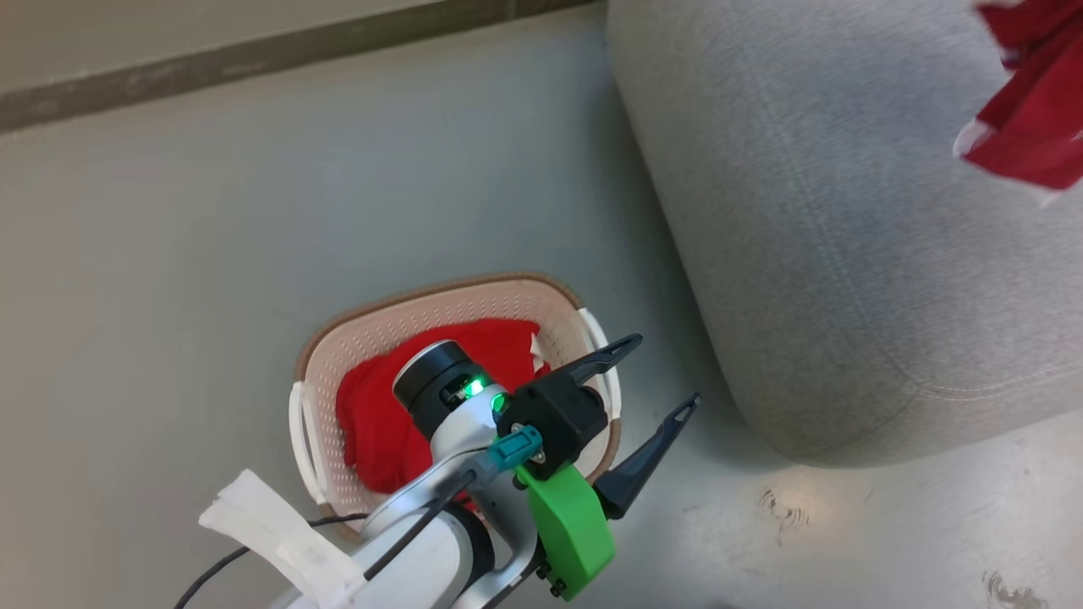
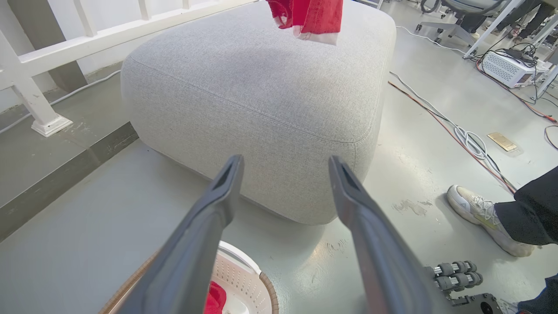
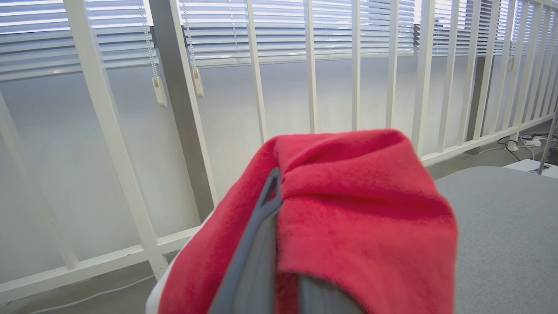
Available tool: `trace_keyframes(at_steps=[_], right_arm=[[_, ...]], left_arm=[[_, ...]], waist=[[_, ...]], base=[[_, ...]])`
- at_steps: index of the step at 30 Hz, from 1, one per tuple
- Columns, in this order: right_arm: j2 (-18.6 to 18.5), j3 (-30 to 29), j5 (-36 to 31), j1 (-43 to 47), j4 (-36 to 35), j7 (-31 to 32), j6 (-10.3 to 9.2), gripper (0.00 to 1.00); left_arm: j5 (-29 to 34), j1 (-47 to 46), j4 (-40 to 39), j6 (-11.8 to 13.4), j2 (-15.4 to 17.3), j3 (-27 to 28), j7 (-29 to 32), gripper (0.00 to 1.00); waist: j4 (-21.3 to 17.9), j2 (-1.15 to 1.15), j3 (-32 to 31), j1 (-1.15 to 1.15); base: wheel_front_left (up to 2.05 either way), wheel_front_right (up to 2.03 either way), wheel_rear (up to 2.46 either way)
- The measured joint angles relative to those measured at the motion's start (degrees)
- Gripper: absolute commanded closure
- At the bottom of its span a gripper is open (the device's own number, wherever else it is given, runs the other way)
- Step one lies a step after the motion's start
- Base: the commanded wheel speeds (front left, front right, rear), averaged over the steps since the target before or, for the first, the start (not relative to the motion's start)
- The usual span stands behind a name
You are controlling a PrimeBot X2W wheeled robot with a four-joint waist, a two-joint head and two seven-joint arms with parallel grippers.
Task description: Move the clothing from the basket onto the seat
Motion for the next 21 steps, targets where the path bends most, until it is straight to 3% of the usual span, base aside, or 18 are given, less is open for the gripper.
trace_keyframes(at_steps=[8, 21], right_arm=[[-2.03, -1.87, 0.60, -3.52, 3.66, -0.01, -0.01, 1.00], [-0.47, -3.91, 2.31, -4.12, 12.19, -0.18, -1.04, 1.00]], left_arm=[[0.91, -2.27, -1.13, -0.01, -0.04, -0.11, 1.05, 0.00], [2.90, -4.82, -1.23, -0.38, 0.40, 0.04, 1.93, 0.00]], waist=[[2.02, 0.00, 4.12, 0.00], [3.84, 0.00, 10.95, 0.00]], base=[[0.00, 0.00, 0.00], [0.00, 0.00, 0.00]])
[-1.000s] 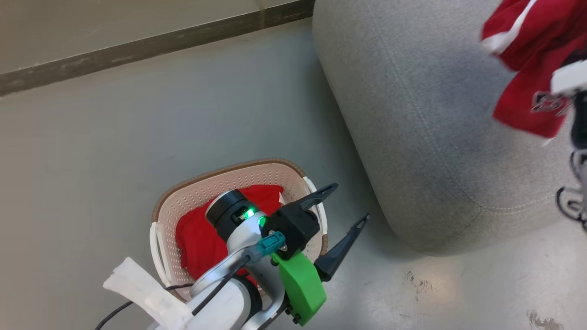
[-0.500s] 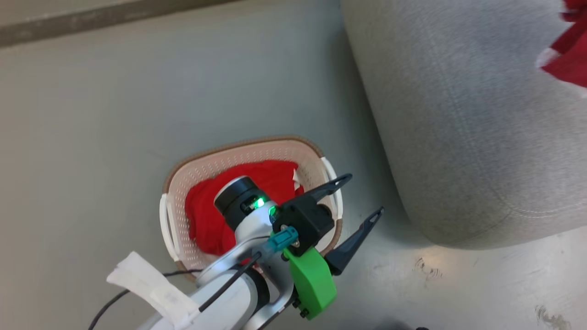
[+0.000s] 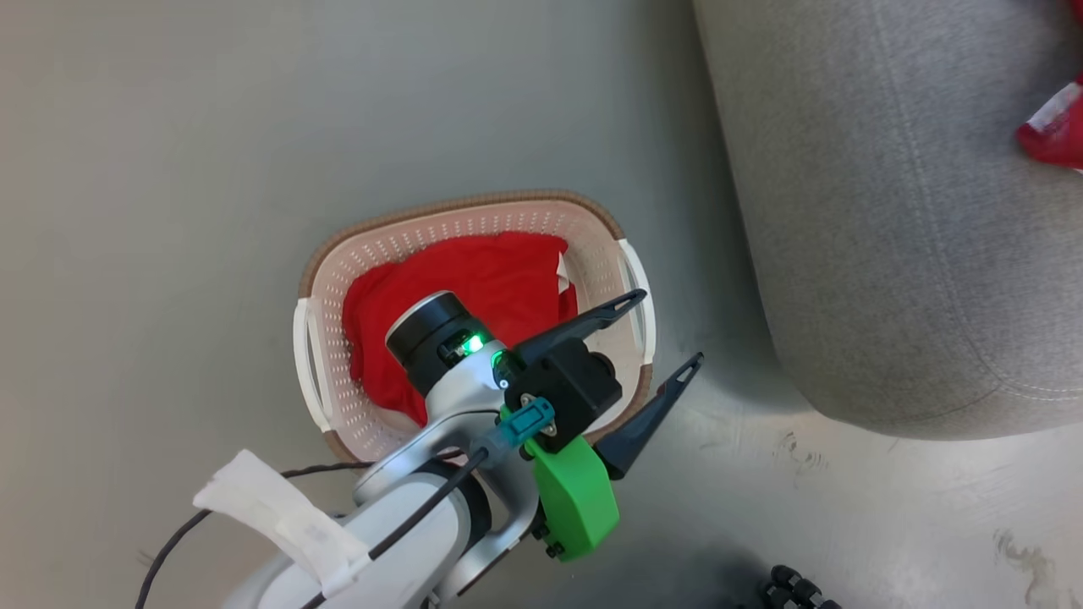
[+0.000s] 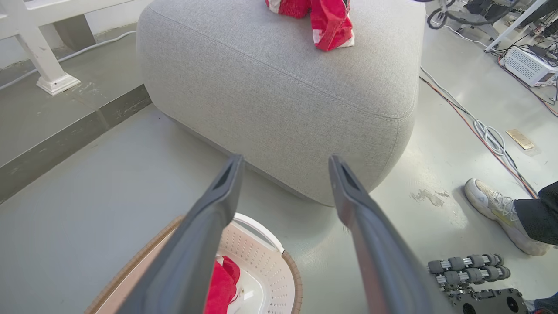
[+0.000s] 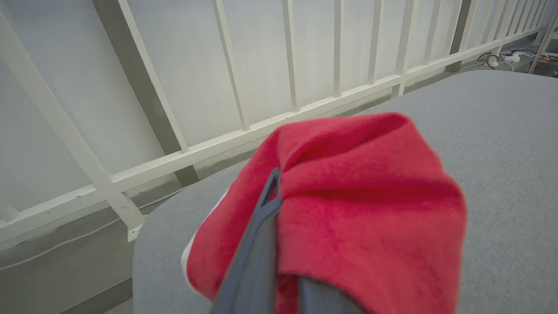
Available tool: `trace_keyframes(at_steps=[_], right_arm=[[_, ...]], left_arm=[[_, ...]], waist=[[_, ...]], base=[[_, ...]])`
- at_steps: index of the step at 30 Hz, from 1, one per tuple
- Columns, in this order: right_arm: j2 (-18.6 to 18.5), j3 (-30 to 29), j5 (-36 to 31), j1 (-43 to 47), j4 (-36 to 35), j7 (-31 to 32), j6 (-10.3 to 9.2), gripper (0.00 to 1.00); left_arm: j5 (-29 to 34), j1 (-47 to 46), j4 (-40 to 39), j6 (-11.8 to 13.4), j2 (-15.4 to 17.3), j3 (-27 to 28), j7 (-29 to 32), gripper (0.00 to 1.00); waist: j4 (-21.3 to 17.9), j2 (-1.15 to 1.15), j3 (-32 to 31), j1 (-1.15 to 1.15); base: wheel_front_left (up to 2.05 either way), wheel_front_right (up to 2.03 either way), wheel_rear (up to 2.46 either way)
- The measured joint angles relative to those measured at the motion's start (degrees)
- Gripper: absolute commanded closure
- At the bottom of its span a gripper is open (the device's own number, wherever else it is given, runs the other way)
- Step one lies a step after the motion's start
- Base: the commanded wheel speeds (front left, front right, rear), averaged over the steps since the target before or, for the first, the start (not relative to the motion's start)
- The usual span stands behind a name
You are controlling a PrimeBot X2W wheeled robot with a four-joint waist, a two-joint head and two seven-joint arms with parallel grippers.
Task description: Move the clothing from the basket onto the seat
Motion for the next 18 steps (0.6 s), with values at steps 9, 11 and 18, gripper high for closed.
trace_keyframes(at_steps=[9, 11, 18], right_arm=[[1.78, 0.11, 0.77, 0.08, 6.22, 0.00, 0.02, 1.00], [1.79, 0.15, 0.79, 0.05, 7.37, 0.00, 0.10, 0.68], [2.43, 1.74, 0.78, -0.04, 10.90, 0.24, 1.68, 0.00]], left_arm=[[0.00, -0.93, 1.60, -0.22, 0.18, 0.12, -0.73, 0.00], [-0.01, -0.94, 2.19, -0.48, 0.26, 0.19, -1.18, 0.00], [-0.60, -0.94, 3.91, -0.66, 0.41, 0.25, -2.70, 0.00]], waist=[[0.11, 0.00, 1.36, 0.00], [0.06, 0.00, 1.13, 0.00], [-0.13, 0.00, -0.82, -0.01]], base=[[0.00, 0.00, 0.00], [0.00, 0.00, 0.00], [0.00, 0.00, 0.00]])
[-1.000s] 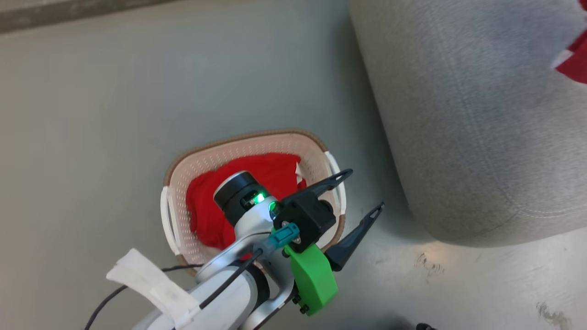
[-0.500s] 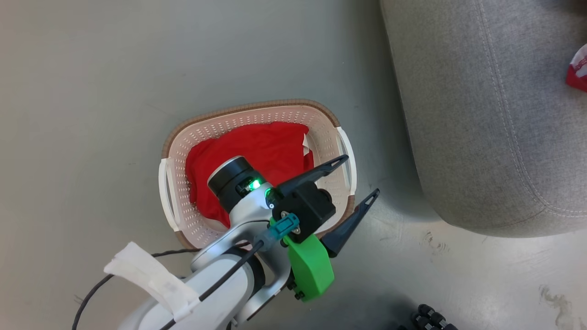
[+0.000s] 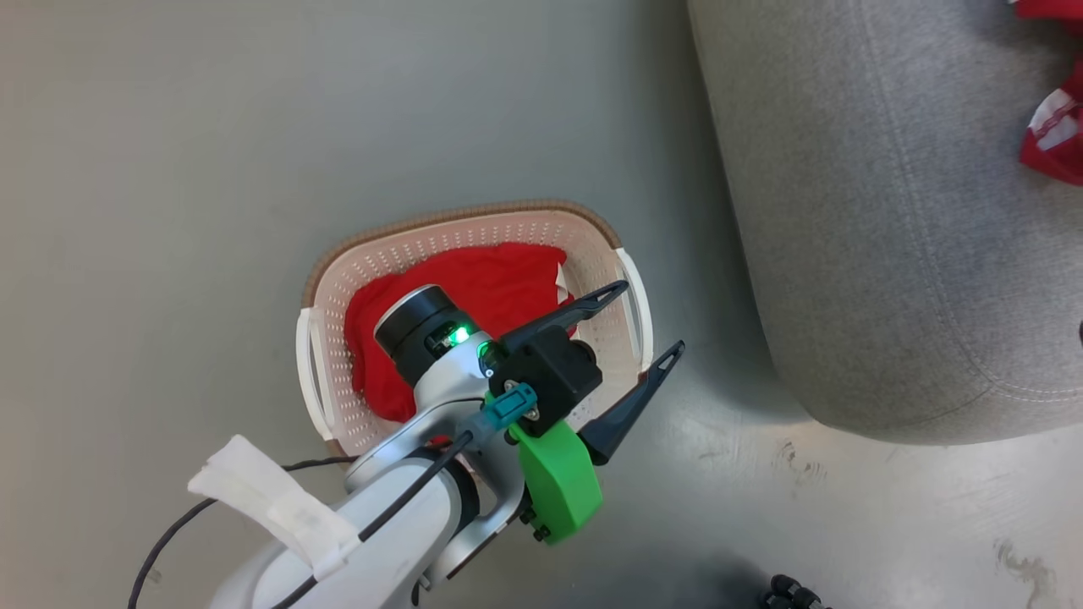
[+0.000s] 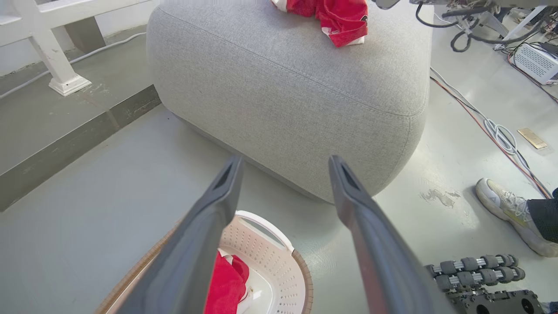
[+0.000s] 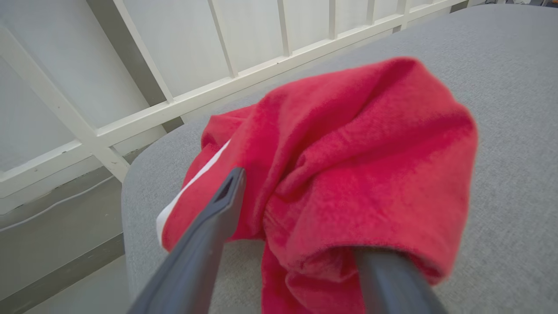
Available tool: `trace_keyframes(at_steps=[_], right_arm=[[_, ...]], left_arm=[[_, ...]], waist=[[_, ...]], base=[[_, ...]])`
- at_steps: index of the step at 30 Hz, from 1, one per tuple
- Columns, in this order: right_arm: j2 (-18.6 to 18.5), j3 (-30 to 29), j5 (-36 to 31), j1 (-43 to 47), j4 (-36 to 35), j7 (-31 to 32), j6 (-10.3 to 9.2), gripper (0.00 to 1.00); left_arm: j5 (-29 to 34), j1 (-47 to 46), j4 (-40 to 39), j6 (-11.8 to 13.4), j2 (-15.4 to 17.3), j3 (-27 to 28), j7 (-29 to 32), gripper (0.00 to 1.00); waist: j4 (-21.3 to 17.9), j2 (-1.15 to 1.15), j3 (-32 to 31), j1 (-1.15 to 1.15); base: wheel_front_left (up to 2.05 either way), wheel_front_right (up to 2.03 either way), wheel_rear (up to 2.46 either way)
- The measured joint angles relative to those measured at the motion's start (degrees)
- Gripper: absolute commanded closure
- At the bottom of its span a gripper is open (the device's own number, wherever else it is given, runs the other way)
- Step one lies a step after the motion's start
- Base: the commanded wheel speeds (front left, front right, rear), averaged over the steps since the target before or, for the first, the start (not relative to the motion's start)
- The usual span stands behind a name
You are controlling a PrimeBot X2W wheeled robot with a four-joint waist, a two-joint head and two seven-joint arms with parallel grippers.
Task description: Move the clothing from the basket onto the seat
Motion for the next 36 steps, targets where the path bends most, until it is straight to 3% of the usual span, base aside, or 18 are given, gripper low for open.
trace_keyframes(at_steps=[14, 24, 36], right_arm=[[3.77, 4.12, -1.85, 4.46, 2.65, 0.19, 2.90, 0.00], [5.65, 6.55, -4.72, 10.22, -0.18, 0.02, 4.13, 0.00], [10.36, 10.48, -8.38, 17.20, -10.74, 0.01, 4.95, 0.00]], left_arm=[[-2.65, 0.68, 3.69, 0.77, -0.14, 4.19, -5.17, 0.00], [-4.26, 6.21, 6.15, 5.80, 0.73, 10.06, -8.58, 0.00], [-7.06, 12.57, 8.08, 11.02, 1.20, 17.72, -12.83, 0.00]], waist=[[-0.58, 0.00, -6.78, 0.00], [-0.01, 0.00, -12.95, -0.01], [2.57, 0.00, -20.06, -0.01]], base=[[0.00, 0.00, 0.00], [0.00, 0.00, 0.00], [0.00, 0.00, 0.00]])
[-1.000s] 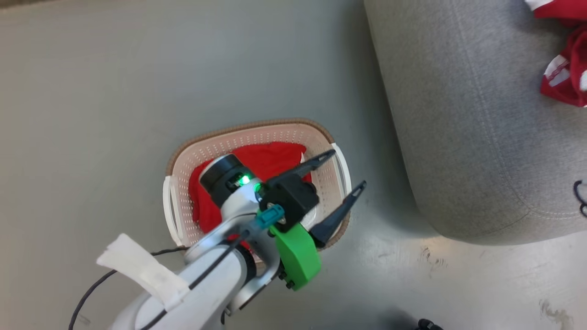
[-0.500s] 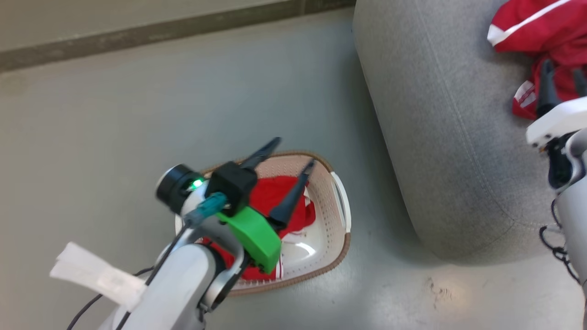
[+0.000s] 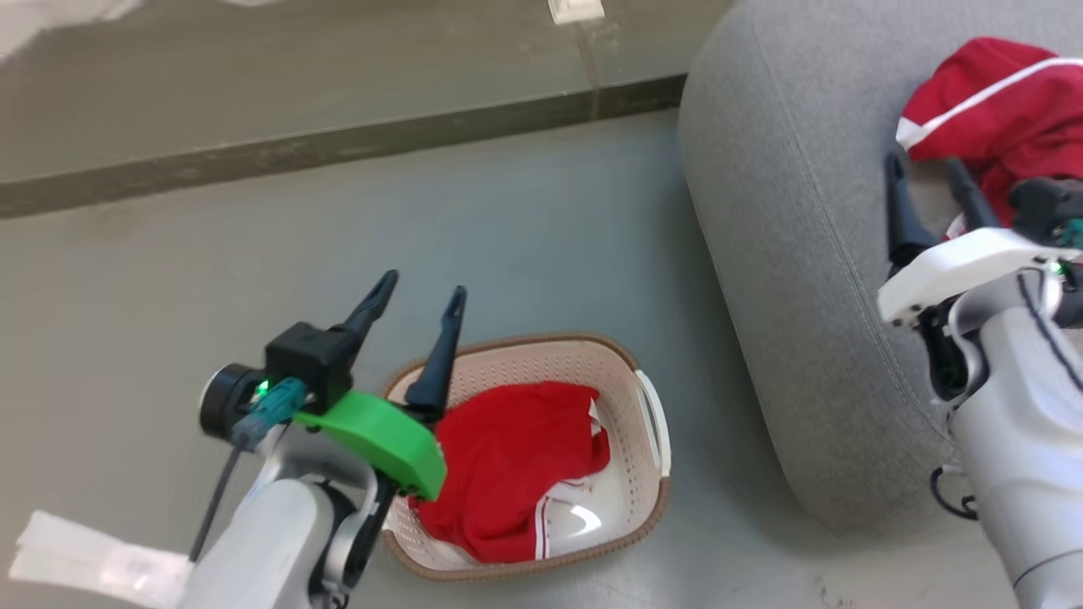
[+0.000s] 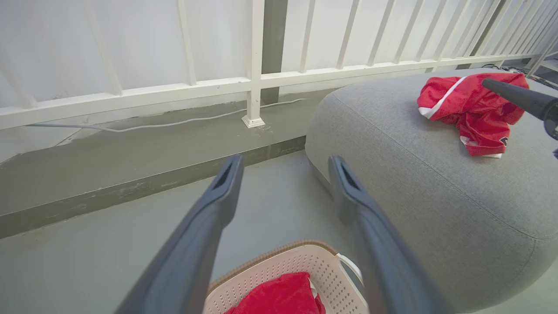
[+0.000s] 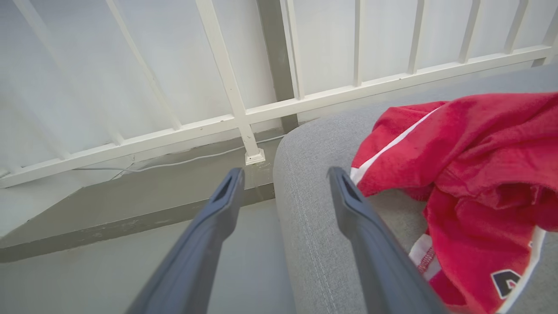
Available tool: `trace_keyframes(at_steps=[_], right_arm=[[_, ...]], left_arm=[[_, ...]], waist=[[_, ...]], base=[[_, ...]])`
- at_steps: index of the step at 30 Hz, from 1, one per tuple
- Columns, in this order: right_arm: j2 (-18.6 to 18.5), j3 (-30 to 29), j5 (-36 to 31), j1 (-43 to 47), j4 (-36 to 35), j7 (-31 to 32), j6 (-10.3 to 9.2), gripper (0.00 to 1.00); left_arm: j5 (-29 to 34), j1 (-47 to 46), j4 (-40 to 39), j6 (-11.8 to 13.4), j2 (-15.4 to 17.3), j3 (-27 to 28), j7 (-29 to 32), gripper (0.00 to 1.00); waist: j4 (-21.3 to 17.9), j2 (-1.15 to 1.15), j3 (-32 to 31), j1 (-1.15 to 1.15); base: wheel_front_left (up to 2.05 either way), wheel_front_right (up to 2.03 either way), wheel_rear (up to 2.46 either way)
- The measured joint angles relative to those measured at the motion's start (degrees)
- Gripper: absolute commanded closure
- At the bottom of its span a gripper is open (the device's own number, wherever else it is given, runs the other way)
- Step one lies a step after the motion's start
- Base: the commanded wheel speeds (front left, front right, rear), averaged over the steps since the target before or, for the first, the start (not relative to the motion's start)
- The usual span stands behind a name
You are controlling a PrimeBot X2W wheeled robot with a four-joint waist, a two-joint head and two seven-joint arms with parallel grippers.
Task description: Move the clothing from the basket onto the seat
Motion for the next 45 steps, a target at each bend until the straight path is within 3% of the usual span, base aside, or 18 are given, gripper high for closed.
trace_keyframes(at_steps=[13, 21, 45], right_arm=[[3.91, 4.31, -2.82, 7.31, -9.10, -0.01, 0.52, 0.00], [4.35, 6.39, -4.09, 12.50, -12.22, -0.01, 0.44, 0.00], [4.09, 7.08, -5.77, 23.45, -23.45, 1.36, -3.63, 0.00]], left_arm=[[0.02, 7.00, 2.40, 1.21, 0.48, 8.05, -2.91, 0.00], [0.22, 11.61, 2.90, 1.64, 0.32, 11.03, -4.07, 0.00], [5.00, 18.16, 0.98, 1.68, -1.99, 18.06, -4.55, 0.00]], waist=[[2.75, 0.00, -5.13, 0.00], [3.23, 0.00, -8.02, 0.00], [3.03, 0.00, -12.04, 0.00]], base=[[0.00, 0.00, 0.00], [0.00, 0.00, 0.00], [0.00, 0.00, 0.00]])
